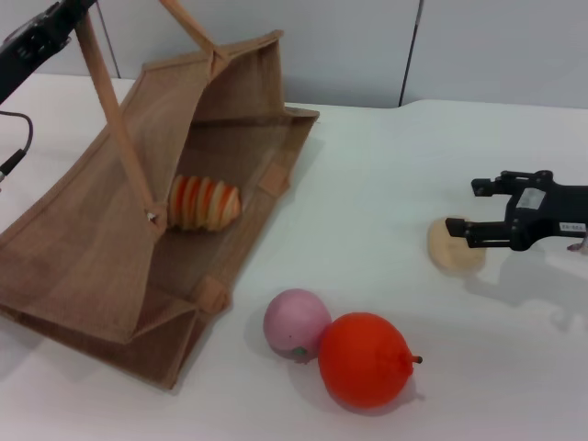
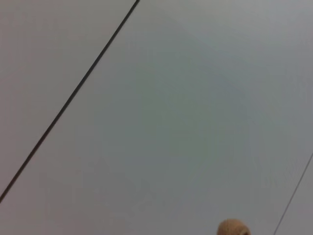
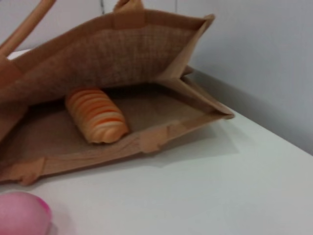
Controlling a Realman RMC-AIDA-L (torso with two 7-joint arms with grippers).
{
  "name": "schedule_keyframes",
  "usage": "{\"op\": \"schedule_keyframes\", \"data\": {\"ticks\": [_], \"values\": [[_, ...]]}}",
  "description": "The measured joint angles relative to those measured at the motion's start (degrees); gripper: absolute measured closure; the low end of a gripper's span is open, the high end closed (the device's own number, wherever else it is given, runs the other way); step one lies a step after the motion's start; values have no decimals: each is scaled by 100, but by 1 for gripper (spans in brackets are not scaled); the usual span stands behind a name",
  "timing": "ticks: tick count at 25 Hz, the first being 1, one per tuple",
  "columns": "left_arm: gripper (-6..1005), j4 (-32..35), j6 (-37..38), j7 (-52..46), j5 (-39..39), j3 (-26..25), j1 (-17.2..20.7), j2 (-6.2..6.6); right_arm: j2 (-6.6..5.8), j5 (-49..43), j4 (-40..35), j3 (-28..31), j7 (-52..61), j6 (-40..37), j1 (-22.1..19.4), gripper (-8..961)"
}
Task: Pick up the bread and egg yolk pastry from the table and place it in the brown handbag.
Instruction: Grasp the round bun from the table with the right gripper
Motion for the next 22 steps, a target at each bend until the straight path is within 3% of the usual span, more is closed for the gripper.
{"op": "schedule_keyframes", "data": {"ticks": [13,22], "values": [[883,0,-2,-31,117,-27,-40,27,8,-211,87,-298,189,188,-3,128],[883,-1,-3,-34,119,-16,-60,26,9,-343,518,-463,405,1009,57,162]]}}
